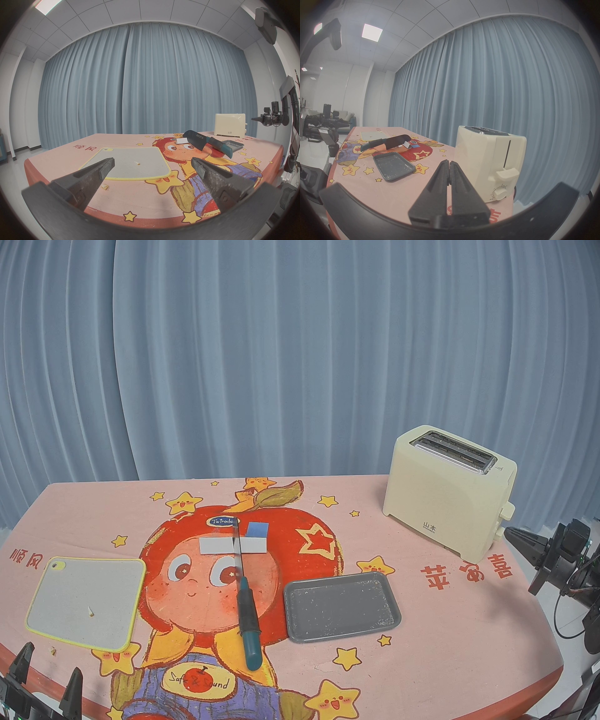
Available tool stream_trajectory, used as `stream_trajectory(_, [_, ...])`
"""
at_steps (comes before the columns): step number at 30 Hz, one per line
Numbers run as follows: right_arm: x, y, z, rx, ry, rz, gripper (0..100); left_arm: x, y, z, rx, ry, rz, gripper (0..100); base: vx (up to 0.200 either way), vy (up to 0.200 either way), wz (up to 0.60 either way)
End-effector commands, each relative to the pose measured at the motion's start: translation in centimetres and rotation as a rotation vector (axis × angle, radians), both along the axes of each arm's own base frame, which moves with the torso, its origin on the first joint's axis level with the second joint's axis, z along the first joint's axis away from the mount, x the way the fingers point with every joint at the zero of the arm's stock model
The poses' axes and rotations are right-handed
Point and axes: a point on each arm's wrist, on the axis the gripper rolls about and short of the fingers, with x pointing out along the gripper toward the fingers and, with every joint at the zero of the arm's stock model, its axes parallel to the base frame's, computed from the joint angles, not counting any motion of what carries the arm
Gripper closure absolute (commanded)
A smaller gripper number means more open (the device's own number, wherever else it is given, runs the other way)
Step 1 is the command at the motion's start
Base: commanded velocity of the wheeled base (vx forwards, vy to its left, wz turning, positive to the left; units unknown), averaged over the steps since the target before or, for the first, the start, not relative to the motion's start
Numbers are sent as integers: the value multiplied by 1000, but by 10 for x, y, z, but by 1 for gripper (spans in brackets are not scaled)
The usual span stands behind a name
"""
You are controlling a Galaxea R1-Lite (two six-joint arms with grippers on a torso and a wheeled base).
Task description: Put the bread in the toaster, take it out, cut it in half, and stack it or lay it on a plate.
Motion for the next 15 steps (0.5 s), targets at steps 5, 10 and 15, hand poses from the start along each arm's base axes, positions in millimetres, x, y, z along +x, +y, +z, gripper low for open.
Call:
stream_trajectory(5, [1, -1, -2, -1, 6, -2, 100, 1, 0, -5, 0, 18, 0, 0, 0, 0, 0])
stream_trajectory(10, [1, -3, -1, -2, 0, -13, 100, 1, 0, -5, 0, 18, 0, 0, 0, 0, 0])
stream_trajectory(15, [1, -2, -4, -1, 14, -11, 100, 1, 0, -5, 0, 18, 0, 0, 0, 0, 0])
